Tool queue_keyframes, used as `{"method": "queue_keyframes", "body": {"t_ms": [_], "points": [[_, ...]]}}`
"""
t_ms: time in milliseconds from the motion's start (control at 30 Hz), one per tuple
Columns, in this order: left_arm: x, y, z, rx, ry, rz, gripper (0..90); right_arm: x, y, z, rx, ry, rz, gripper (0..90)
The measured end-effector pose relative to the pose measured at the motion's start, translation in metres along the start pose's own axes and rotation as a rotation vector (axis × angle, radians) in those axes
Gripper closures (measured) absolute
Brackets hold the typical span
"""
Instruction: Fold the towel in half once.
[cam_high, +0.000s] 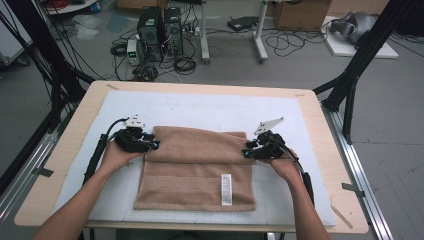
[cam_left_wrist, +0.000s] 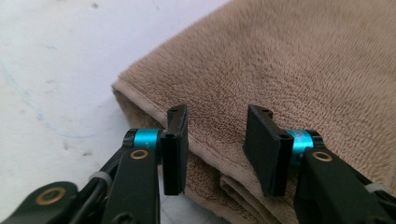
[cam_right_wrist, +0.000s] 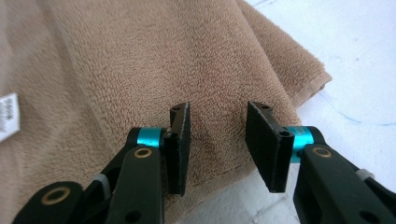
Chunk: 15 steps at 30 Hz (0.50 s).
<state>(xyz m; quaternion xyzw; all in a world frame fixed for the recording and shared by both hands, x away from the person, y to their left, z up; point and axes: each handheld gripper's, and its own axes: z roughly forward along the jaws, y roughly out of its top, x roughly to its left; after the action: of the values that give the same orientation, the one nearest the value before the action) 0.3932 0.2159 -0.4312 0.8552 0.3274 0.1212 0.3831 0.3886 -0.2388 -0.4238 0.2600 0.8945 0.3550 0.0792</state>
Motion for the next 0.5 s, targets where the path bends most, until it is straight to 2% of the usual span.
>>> {"method": "queue_keyframes", "body": {"t_ms": [33,100,167,233,333,500], "points": [[-0.001,-0.001,0.003,0.009,-0.013,0.003,64.3,0.001,-0.001,0.001,0.008,-0.001,0.004,62.5],[-0.004,0.0,0.006,0.009,-0.012,0.026,74.0,0.002,-0.002,0.005,0.003,-0.006,0.005,69.0],[-0.008,0.001,0.007,0.015,0.011,0.056,82.6,0.004,-0.002,0.006,0.001,-0.008,-0.003,77.7],[-0.01,0.003,0.004,0.016,0.026,0.075,87.3,0.006,0.0,0.002,0.003,-0.02,-0.019,83.2],[-0.007,0.003,-0.002,-0.005,0.037,0.059,89.3,0.008,0.004,-0.004,-0.011,-0.025,-0.026,84.6],[-0.002,0.007,-0.019,-0.099,0.05,0.016,89.5,0.007,0.014,-0.02,-0.063,-0.033,-0.029,85.0]]}}
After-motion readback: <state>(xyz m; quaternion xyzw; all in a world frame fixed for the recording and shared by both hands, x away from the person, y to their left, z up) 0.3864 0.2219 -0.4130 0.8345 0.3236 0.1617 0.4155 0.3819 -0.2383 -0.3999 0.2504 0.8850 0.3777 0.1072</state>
